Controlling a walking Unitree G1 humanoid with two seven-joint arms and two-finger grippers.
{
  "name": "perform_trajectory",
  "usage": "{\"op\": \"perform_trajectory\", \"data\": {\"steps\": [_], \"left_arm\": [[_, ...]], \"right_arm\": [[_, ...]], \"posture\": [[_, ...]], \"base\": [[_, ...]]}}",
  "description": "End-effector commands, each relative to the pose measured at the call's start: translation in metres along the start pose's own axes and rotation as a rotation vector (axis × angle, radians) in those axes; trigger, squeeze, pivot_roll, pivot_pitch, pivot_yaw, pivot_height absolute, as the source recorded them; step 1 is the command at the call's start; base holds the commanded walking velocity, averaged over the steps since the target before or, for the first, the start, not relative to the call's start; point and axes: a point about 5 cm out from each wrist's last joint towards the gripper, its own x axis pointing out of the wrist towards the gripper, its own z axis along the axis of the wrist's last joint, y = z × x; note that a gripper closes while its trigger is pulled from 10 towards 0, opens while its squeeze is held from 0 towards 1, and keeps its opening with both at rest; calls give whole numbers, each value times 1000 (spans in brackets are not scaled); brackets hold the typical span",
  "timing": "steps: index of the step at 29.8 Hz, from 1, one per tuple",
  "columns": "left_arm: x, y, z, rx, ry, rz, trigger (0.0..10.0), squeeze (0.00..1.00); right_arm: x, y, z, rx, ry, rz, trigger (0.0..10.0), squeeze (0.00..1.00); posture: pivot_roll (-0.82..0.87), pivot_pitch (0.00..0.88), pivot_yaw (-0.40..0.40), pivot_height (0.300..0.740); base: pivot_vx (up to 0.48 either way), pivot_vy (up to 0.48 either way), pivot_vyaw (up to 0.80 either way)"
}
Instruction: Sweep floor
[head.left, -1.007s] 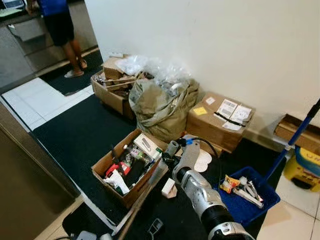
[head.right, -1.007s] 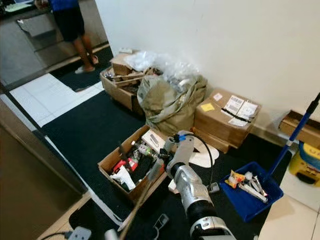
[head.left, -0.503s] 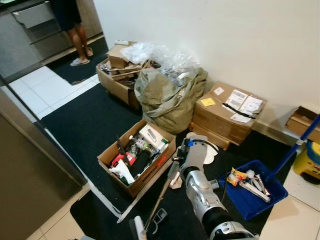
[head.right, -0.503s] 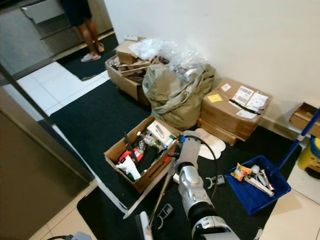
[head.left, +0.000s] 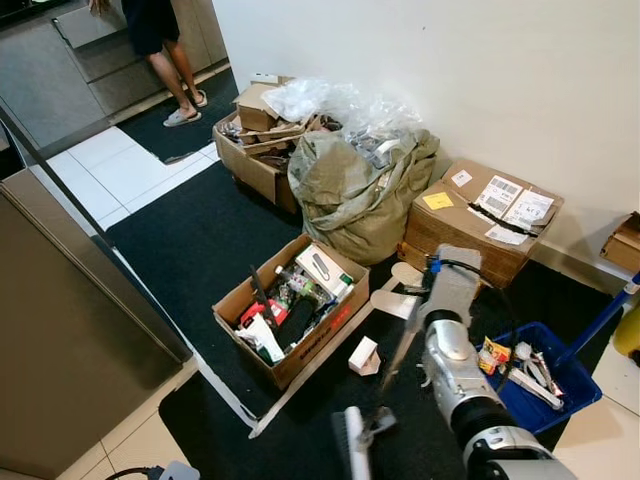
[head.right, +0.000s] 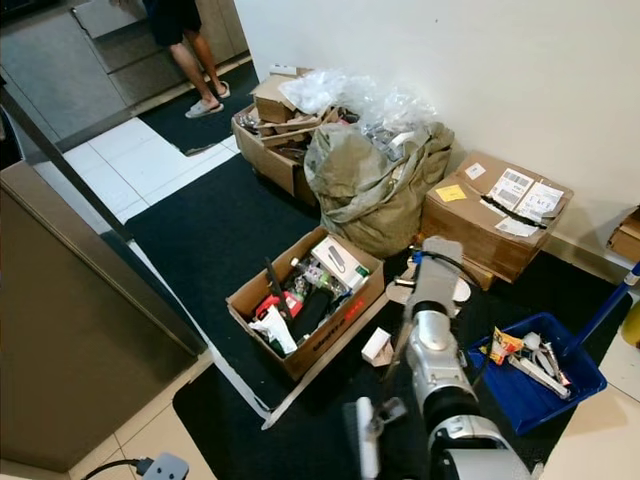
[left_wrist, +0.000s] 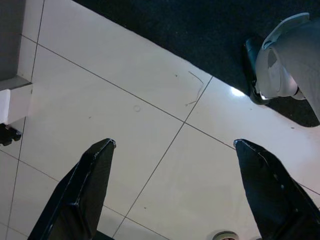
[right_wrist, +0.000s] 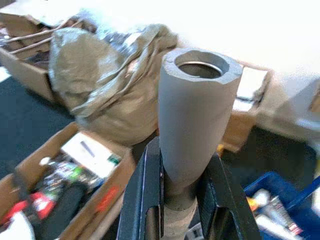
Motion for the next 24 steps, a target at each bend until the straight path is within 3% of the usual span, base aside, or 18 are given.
{"op": "perform_trajectory", "data": {"steps": [1,11,17,24], "left_arm": [[-2,4,-10,15,41,8,10000,0],[-2,2,-7,15,33,5,10000,0],[-1,1,-6,15,31,-1,10000,0],[-1,0,-6,9,33,-1,10000,0]], "right_arm": [[6,-6,16,-126,-107,-11,10000,0],[12,-11,33,-144,-197,-15,10000,0],[11,1,49,-164,-299,92,10000,0],[15,-1,52,-276,-315,102,10000,0]], "posture": [[36,102,121,740],[27,93,119,740],[24,97,117,740],[25,97,113,740]], "base": [[0,0,0],[0,0,0],[0,0,0],[0,0,0]]}}
